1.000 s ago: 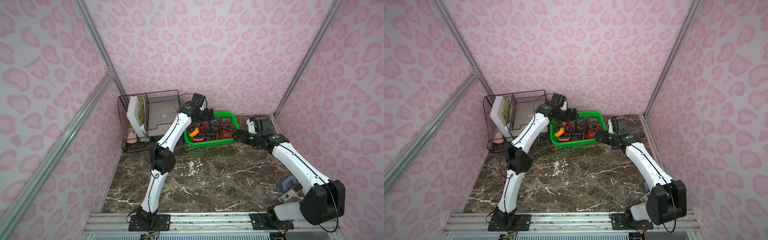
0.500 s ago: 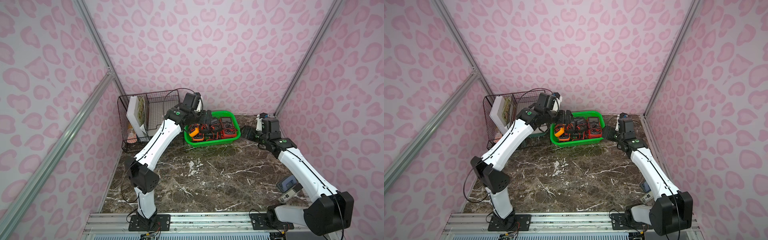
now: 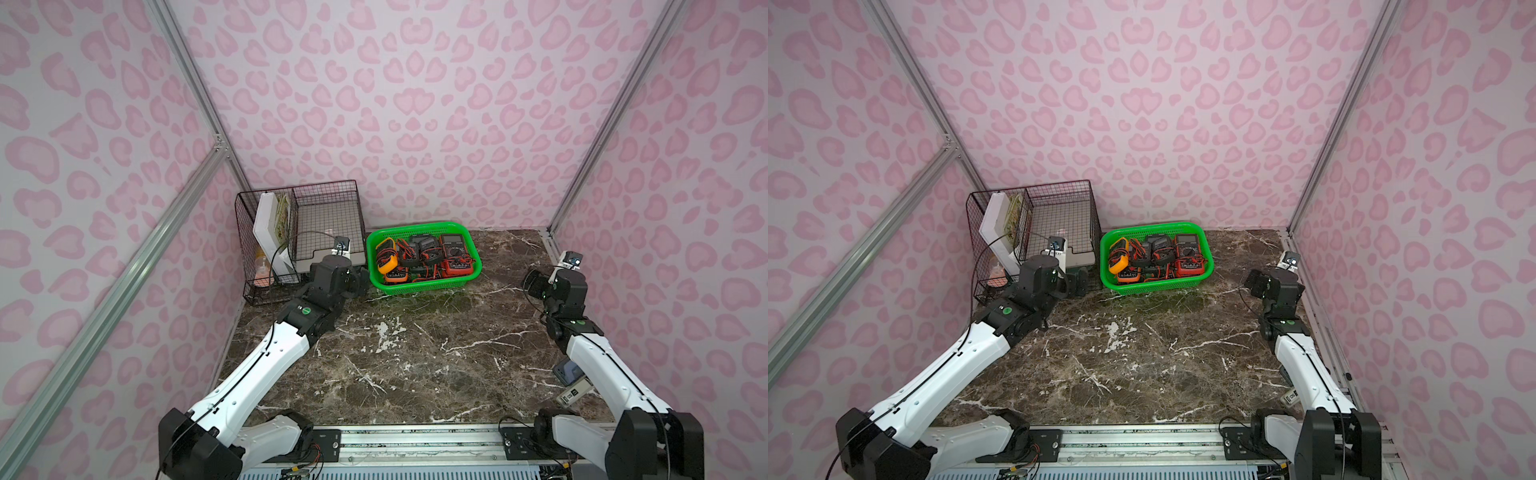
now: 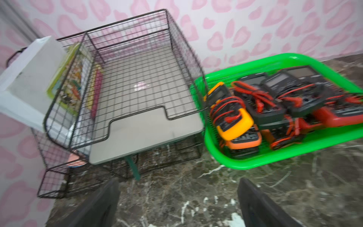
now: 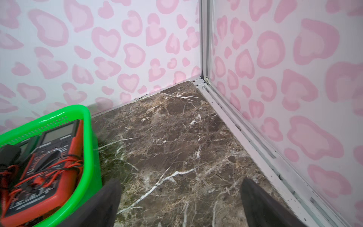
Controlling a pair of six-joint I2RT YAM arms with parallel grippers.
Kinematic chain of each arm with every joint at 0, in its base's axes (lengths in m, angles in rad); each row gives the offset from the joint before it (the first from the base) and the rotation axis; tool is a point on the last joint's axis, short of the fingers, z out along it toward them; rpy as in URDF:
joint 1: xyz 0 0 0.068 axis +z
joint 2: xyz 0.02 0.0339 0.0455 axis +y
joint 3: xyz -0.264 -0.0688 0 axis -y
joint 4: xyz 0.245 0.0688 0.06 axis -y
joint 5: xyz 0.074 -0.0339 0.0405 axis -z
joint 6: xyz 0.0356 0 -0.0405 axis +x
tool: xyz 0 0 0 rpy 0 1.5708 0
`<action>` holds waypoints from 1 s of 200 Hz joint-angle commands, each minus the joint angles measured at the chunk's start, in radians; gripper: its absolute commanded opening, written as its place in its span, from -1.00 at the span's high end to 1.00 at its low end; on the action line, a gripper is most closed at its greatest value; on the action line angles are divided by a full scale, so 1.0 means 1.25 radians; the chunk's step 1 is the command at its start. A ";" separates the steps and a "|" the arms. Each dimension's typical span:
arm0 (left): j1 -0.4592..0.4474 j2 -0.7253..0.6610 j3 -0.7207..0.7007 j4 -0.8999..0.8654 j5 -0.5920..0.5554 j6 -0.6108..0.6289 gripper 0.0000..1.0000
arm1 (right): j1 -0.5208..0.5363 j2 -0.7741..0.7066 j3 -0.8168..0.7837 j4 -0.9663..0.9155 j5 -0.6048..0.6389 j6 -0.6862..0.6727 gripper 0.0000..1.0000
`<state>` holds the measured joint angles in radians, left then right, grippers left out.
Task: Put the multimeter into the basket
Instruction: Reset both arms
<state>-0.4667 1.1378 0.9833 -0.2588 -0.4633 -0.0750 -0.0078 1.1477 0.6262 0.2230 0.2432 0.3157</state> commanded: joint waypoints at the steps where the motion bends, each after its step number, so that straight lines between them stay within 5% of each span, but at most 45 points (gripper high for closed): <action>1: 0.035 -0.032 -0.084 0.104 -0.105 0.057 -0.96 | -0.011 0.022 -0.059 0.179 0.036 -0.031 -0.98; 65: 0.186 -0.046 -0.365 0.426 -0.035 0.037 -0.96 | -0.012 0.167 -0.190 0.493 0.037 -0.111 -0.99; 131: 0.316 0.225 -0.432 0.750 0.104 0.021 -0.95 | 0.028 0.314 -0.326 0.878 -0.055 -0.224 -0.99; 163: 0.338 0.331 -0.442 0.871 0.169 0.043 -0.95 | 0.031 0.338 -0.349 0.933 -0.069 -0.231 -1.00; 200: 0.380 0.342 -0.435 0.853 0.250 0.007 -0.96 | 0.028 0.341 -0.337 0.920 -0.067 -0.222 -0.99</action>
<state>-0.0151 1.5665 0.4248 0.7490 -0.2527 -0.0460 0.0277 1.5719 0.1986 1.3109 0.1707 0.0486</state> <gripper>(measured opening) 0.978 0.997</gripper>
